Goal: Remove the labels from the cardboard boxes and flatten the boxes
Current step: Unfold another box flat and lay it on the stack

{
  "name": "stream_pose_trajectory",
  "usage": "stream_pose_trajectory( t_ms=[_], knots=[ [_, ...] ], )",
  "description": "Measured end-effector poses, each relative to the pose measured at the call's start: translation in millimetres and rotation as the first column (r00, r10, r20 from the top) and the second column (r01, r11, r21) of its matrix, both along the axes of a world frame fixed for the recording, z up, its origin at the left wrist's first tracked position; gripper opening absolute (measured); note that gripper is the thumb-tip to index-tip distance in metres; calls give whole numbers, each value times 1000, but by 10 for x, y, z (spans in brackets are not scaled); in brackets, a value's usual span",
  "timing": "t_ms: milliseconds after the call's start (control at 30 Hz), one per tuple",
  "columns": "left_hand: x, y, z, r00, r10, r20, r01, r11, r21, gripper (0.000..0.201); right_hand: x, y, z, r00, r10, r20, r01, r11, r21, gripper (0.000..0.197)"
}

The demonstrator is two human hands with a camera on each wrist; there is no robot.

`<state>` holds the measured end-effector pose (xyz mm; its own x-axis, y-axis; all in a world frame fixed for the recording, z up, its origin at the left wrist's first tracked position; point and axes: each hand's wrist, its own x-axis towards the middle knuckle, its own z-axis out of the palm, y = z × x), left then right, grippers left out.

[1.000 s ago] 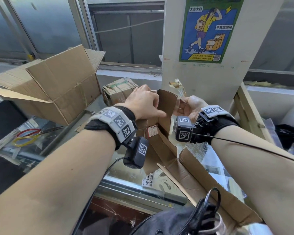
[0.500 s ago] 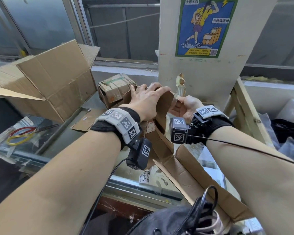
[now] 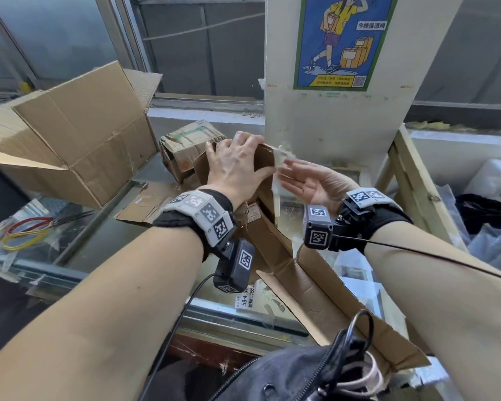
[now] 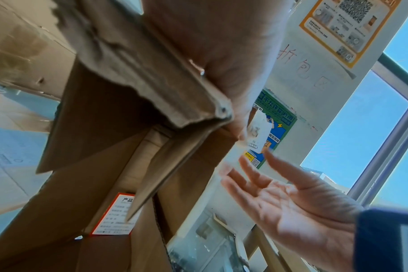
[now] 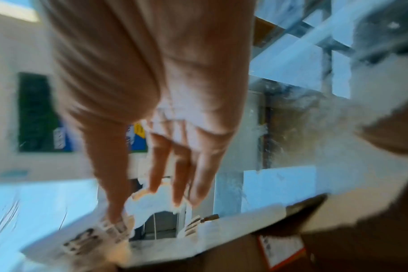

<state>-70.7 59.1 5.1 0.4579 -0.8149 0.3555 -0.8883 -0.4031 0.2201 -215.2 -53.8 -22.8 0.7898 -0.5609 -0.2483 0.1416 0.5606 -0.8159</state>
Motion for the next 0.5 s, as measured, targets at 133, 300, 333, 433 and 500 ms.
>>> stream_pose_trajectory(
  t_ms=[133,300,333,433,500],
  knots=[
    [51,27,6,997,46,-57,-51,995,-82,52,2,16,22,881,1,-473,-182,924,-336,17],
    [151,109,85,983,59,-172,-100,966,-240,51,19,27,-17,629,-70,-774,-508,717,-478,34],
    [171,127,86,982,59,-182,-106,960,-260,51,21,22,-7,590,-100,-801,-544,684,-486,37],
    [193,212,51,978,49,-201,-109,947,-304,49,24,-23,-9,473,-190,-860,-624,617,-480,47],
    [203,277,29,974,41,-223,-116,934,-337,49,23,-46,-22,427,-213,-879,-640,616,-460,49]
  ],
)
